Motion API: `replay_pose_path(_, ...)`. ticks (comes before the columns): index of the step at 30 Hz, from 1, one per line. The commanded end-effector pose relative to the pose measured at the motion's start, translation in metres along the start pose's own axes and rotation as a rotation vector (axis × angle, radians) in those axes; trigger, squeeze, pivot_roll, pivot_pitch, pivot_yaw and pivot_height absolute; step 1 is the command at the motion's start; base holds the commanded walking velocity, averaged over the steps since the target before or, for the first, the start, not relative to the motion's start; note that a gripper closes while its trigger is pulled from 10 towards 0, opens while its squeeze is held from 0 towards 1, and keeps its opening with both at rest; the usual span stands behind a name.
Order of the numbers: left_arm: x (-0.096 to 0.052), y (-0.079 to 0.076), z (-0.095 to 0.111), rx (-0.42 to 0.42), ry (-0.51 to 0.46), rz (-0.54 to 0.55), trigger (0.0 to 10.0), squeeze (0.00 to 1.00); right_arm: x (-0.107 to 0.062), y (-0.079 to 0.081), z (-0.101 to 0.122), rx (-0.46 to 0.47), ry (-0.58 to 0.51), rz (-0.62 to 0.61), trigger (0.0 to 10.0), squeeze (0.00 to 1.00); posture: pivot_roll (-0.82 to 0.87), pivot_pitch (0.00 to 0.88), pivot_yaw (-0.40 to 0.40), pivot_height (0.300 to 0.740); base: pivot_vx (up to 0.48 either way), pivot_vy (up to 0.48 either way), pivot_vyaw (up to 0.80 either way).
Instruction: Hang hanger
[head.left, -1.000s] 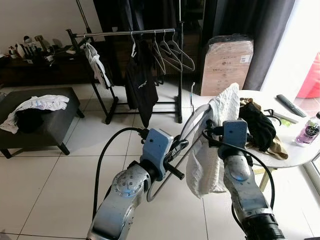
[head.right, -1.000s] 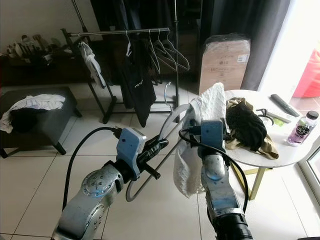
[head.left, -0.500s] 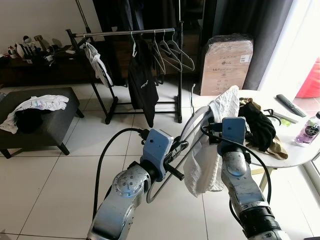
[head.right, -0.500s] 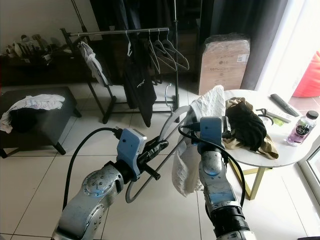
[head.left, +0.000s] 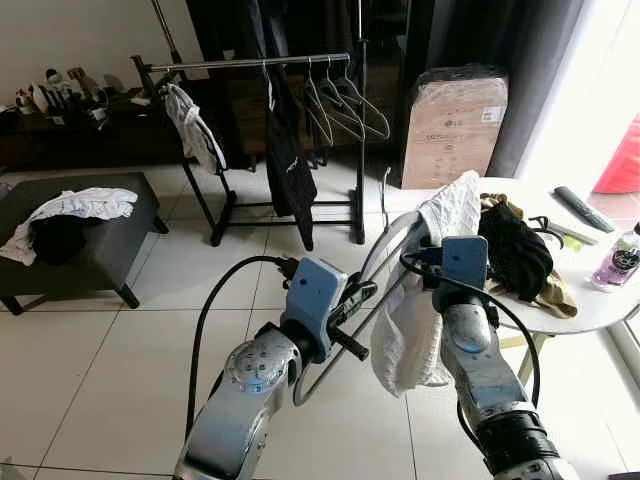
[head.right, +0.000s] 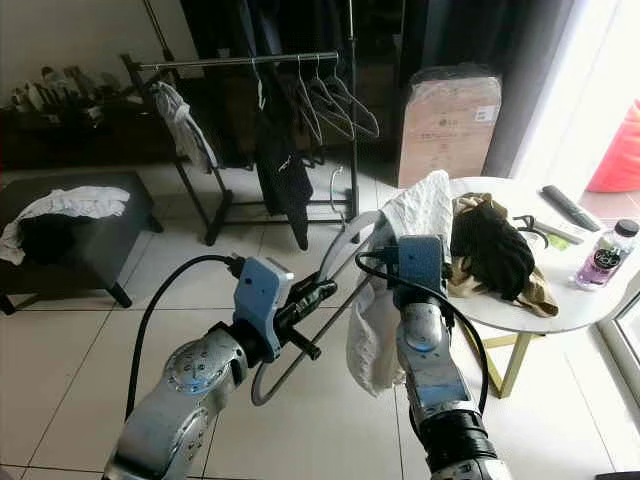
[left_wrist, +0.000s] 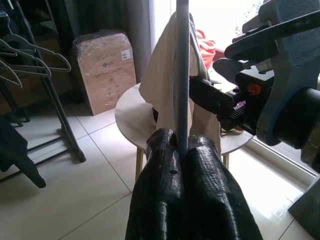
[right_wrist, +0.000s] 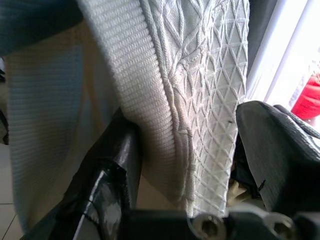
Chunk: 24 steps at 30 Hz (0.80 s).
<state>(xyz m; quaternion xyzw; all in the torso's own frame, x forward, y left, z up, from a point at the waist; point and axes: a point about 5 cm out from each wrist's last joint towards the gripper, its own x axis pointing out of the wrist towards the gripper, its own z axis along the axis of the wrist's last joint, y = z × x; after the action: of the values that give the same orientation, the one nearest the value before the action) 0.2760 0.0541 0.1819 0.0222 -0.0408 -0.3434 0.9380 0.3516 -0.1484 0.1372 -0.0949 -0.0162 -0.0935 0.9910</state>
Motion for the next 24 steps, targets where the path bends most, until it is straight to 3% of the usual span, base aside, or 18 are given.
replay_pose_path(1, 0.001, 0.0, 0.019, 0.018, -0.083, -0.003, 10.0, 0.0, 0.001, 0.003, 0.002, 0.014, -0.004, 0.01, 0.0, 0.0, -0.04, 0.112, 0.06, 0.74, 0.0, 0.0, 0.0)
replay_pose_path(24, -0.002, 0.001, 0.015, 0.025, -0.071, 0.014, 10.0, 0.0, -0.011, 0.004, 0.011, 0.043, -0.077, 0.107, 0.0, 0.0, -0.05, 0.08, 0.053, 0.74, 0.0, 0.0, 0.0)
